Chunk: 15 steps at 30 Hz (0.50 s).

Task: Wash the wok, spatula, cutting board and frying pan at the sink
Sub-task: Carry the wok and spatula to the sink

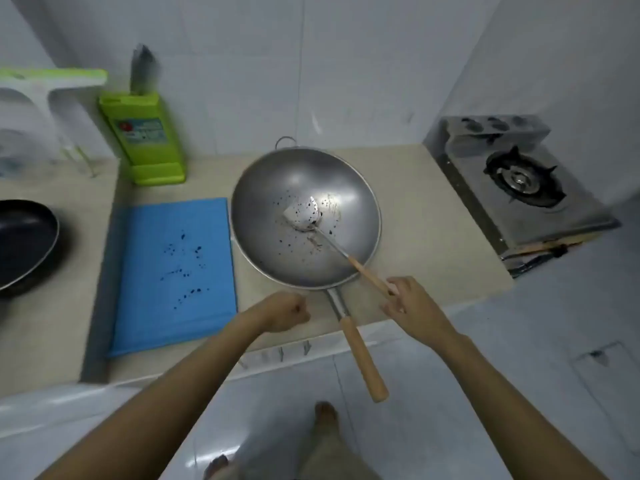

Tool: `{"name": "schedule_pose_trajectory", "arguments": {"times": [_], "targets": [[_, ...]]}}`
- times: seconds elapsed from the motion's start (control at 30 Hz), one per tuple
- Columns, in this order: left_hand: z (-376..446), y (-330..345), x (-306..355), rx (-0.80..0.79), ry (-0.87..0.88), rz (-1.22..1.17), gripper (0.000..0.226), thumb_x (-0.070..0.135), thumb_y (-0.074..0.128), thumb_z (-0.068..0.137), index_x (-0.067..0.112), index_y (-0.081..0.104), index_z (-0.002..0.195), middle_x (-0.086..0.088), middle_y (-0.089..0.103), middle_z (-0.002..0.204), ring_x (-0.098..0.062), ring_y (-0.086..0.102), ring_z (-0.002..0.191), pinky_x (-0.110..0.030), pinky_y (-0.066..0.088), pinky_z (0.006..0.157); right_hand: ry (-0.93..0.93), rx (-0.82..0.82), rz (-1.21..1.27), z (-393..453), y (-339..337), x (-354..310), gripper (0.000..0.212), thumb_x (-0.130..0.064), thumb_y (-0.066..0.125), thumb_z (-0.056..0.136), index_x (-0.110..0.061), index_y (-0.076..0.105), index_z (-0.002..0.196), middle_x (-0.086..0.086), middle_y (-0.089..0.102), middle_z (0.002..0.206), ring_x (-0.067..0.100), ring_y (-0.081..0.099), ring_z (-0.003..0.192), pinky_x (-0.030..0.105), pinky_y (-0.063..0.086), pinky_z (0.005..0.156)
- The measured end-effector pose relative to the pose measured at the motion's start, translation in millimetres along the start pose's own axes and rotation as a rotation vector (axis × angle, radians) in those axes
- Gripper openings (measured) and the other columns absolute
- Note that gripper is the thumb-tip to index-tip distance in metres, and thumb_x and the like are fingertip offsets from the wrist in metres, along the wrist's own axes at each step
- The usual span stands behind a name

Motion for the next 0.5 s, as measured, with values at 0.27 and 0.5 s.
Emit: {"name": "schedule_pose_trajectory", "arguments": {"times": [0.27, 0.5], "targets": [[30, 84, 16, 0.109, -0.357, -0.521, 0.046, 0.047, 0.047, 0.096, 0.005, 0.060, 0.109, -0.012, 0.065, 0.105, -0.026, 0.061, 0.097, -0.039, 0.049, 0.090, 0.146, -0.169, 0.004, 35, 23, 38, 0.036, -0.029, 0.051, 0.095, -0.005, 0.046, 0.121, 0.009, 0.055, 0.106, 0.028, 0.056, 0.095, 0.031, 0.042, 0.070], [55, 112, 47, 0.286, -0.471, -0.865, 0.032, 0.031, 0.072, 0.081, 0.007, 0.061, 0.100, -0.008, 0.064, 0.098, -0.023, 0.061, 0.091, -0.031, 0.050, 0.072, 0.084, -0.266, -0.032, 34, 36, 41, 0.017, -0.028, 0.040, 0.100, -0.012, 0.043, 0.105, 0.000, 0.050, 0.078, 0.016, 0.049, 0.065, 0.023, 0.029, 0.048]]}}
Point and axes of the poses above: each hand's wrist, its own z-axis towards the middle knuckle, its own y-axis out of the palm, x = y × z, the point moved 3 cm from there along z, towards the middle knuckle
